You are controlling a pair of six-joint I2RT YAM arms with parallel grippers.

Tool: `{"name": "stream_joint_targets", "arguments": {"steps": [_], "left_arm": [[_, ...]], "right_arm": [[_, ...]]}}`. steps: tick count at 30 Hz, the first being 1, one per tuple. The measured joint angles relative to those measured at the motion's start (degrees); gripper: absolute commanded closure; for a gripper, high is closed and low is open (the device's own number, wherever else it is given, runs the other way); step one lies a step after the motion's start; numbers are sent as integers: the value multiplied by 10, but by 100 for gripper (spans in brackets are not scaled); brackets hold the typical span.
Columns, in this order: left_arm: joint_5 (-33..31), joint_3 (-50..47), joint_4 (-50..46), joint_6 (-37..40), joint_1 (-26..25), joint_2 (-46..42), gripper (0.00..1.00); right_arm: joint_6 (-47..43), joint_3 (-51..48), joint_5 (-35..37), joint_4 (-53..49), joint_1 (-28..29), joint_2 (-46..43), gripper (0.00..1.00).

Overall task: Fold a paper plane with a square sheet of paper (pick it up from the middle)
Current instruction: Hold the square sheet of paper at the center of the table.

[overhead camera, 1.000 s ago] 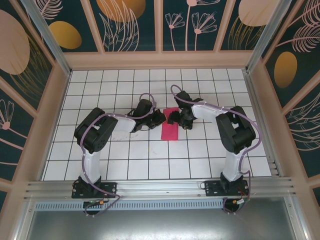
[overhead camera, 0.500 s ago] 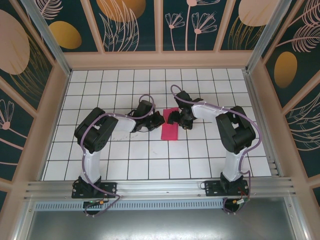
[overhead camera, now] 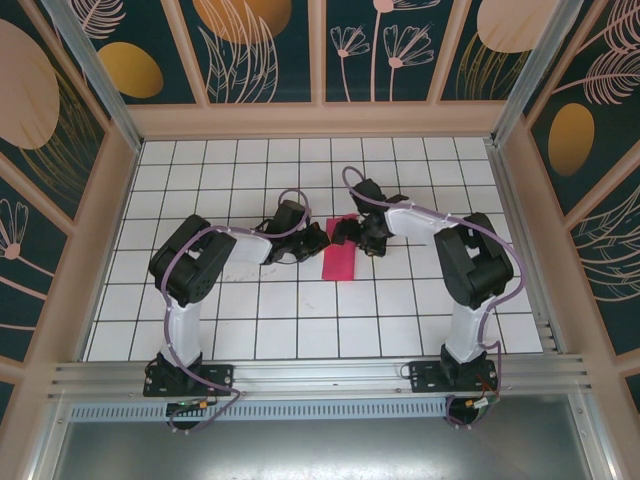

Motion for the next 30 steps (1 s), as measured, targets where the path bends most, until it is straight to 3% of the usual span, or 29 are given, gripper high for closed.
{"name": "stream_joint_targets", "arguments": {"steps": [2,3,9,16,30], "left_arm": [[0,0,0,2,0,0,100],[0,0,0,3,0,0,100],[1,2,-4,8,0,0,100],[1,2,-4,9,0,0,100],[2,2,-4,9,0,0,100]], "right_arm": [[1,-10,-10,23,-17,-24,11],[2,-20,-18,38,-28,-45,20],[46,-125,-122,180,-90,-174,99],[94,-198,-228,283,-91,-150,100],[102,-216,-283,344,-91,-93,100]]}}
